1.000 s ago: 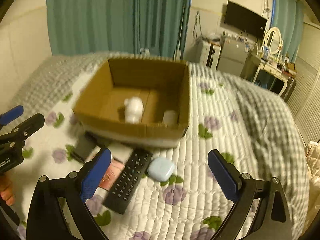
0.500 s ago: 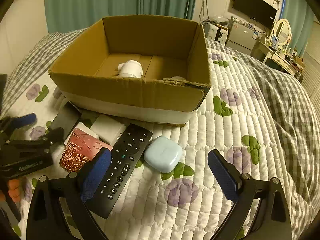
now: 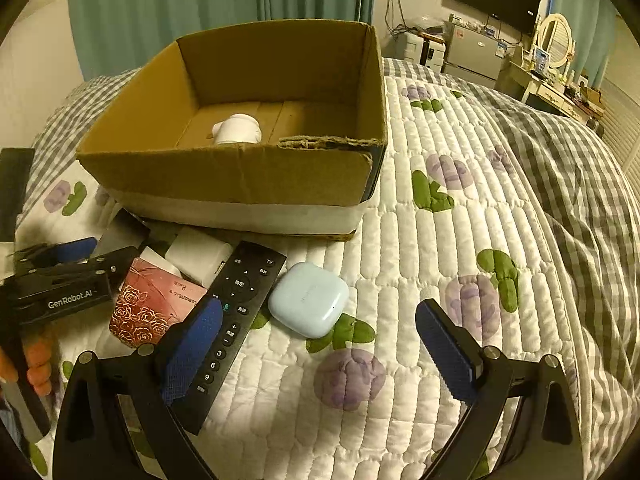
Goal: Organize rigid objects
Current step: 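Move the left tool down onto the black UGREEN charger, then grasp the UGREEN charger with the left tool while the right tool grasps the blue earbud case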
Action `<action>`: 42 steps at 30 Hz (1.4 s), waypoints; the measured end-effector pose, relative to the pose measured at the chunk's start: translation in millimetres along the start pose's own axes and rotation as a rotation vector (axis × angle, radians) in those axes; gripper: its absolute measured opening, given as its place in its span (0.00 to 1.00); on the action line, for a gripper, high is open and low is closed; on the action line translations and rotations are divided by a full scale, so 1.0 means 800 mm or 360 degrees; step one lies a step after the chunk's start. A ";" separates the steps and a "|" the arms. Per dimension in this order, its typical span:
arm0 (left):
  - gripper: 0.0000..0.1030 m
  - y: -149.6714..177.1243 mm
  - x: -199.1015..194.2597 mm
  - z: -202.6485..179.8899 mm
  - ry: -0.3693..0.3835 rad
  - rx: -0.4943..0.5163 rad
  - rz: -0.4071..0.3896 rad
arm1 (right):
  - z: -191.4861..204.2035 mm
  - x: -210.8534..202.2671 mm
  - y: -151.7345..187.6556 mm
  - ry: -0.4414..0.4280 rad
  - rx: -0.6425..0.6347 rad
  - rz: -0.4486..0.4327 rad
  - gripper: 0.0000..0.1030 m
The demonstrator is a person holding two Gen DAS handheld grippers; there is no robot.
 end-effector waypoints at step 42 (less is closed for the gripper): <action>0.52 0.005 -0.081 -0.022 -0.0087 0.0101 -0.0177 | -0.014 0.089 -0.006 0.0155 0.0011 0.0146 0.56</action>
Point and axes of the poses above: each gripper's, at about its wrist camera, not at the fingertips, and x roughly the way its jaws point, z to its left, y to its underside, the point moved 9 cm from there along x, roughly the way its jaws point, and after that the axes turned 1 degree about y, right-handed, at the moved point
